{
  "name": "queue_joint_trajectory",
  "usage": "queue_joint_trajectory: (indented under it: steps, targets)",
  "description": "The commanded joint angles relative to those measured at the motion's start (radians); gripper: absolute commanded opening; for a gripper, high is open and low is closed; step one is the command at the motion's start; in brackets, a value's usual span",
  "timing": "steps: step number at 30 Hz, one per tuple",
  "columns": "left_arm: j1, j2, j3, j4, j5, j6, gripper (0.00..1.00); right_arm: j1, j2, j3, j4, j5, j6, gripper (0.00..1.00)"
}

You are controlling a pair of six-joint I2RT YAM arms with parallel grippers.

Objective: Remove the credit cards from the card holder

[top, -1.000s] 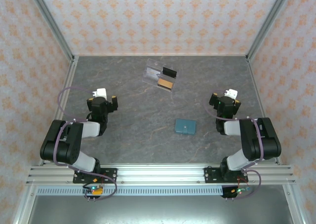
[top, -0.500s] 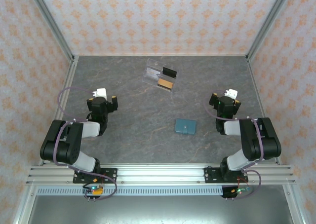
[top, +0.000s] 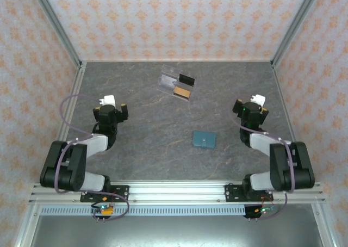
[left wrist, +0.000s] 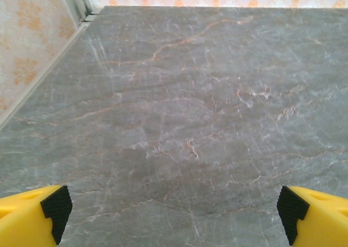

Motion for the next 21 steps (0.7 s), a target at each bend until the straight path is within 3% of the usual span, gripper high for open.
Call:
queue_joint_trajectory:
  steps: [1, 5, 9, 11, 15, 21]
  targets:
    - [0.002, -0.086, 0.102, -0.253, -0.052, -0.068, 1.00, -0.002, -0.070, 0.147, -0.358, 0.031, 0.153, 0.99]
    - [0.001, -0.150, 0.206, -0.502, -0.008, -0.200, 1.00, -0.001, -0.052, 0.352, -0.745, -0.103, 0.293, 0.99]
    - [-0.002, -0.172, 0.255, -0.609, 0.056, -0.302, 1.00, 0.010, -0.032, 0.432, -0.973, -0.289, 0.364, 0.97]
    - [-0.004, -0.176, 0.257, -0.608, 0.111, -0.327, 1.00, 0.028, -0.032, 0.427, -1.039, -0.385, 0.388, 0.90]
    - [-0.010, -0.161, 0.277, -0.623, 0.161, -0.373, 1.00, 0.125, -0.055, 0.383, -1.124, -0.426, 0.440, 0.85]
    - [-0.049, -0.110, 0.304, -0.608, 0.173, -0.379, 1.00, 0.229, -0.053, 0.267, -1.068, -0.528, 0.563, 0.67]
